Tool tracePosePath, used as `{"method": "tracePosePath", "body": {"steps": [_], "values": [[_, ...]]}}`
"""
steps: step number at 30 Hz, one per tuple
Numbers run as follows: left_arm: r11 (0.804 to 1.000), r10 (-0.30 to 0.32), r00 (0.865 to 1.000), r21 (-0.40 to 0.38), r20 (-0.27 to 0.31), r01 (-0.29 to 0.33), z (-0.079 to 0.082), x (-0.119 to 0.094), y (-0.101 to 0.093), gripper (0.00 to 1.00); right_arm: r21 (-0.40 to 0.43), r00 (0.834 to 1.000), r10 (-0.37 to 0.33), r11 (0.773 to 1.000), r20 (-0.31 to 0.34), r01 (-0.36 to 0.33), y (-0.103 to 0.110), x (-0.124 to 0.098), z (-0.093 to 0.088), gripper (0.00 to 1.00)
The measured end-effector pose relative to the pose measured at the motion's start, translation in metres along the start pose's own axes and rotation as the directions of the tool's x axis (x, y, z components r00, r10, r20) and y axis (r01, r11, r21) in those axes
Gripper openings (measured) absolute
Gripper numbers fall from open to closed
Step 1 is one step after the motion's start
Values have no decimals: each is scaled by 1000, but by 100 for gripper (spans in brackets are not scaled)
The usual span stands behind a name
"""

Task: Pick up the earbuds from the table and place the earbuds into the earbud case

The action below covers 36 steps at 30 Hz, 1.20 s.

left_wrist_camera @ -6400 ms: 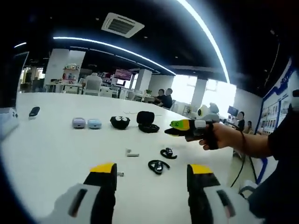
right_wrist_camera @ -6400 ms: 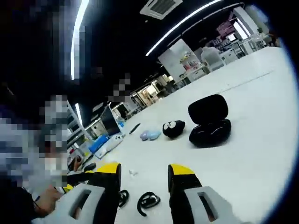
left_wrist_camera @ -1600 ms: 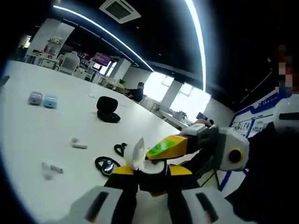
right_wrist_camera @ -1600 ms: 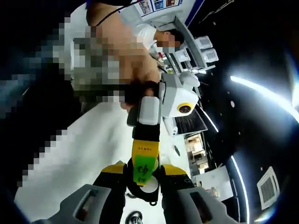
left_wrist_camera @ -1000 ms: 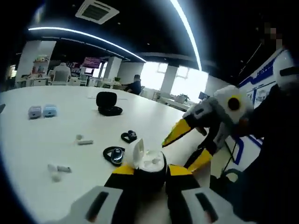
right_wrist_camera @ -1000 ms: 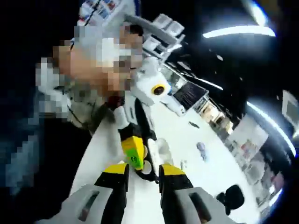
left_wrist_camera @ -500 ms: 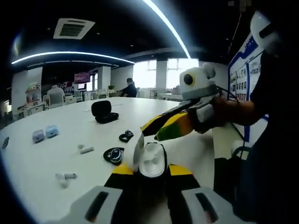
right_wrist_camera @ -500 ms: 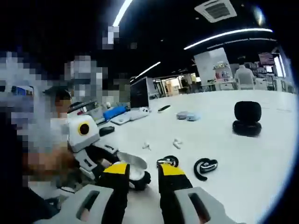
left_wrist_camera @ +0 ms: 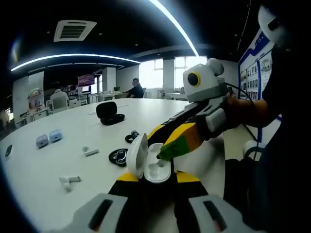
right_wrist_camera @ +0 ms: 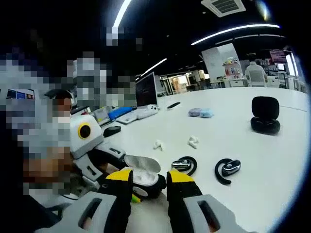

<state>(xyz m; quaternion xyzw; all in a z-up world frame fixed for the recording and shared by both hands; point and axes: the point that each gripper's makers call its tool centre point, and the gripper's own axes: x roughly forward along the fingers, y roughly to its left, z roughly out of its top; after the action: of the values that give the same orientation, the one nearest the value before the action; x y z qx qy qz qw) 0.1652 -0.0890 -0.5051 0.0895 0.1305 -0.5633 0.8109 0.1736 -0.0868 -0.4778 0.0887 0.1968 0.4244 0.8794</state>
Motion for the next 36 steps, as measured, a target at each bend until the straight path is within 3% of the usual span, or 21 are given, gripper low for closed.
{"method": "tracePosePath", "body": {"steps": [11,19,23,30,36], "values": [[1000,1,1000,-17,0,-1,-3,1,0,24,9,1000,1,1000,-4,0,-9,-13,4,27],[1000,0,1000,-25,9,0,-2,2,1,24,-99,998,-61,993,13,62,-35,-24,34,23],[1000,-2,1000,-31,16,2,-2,2,1,24,-176,995,-98,980,-34,90,-50,-21,40,21],[999,-4,1000,-43,26,6,-1,3,2,24,-280,981,-154,953,-117,117,-75,4,44,21],[999,-5,1000,-44,30,6,-1,3,2,24,-350,965,-178,931,-190,103,-89,42,37,21]]}}
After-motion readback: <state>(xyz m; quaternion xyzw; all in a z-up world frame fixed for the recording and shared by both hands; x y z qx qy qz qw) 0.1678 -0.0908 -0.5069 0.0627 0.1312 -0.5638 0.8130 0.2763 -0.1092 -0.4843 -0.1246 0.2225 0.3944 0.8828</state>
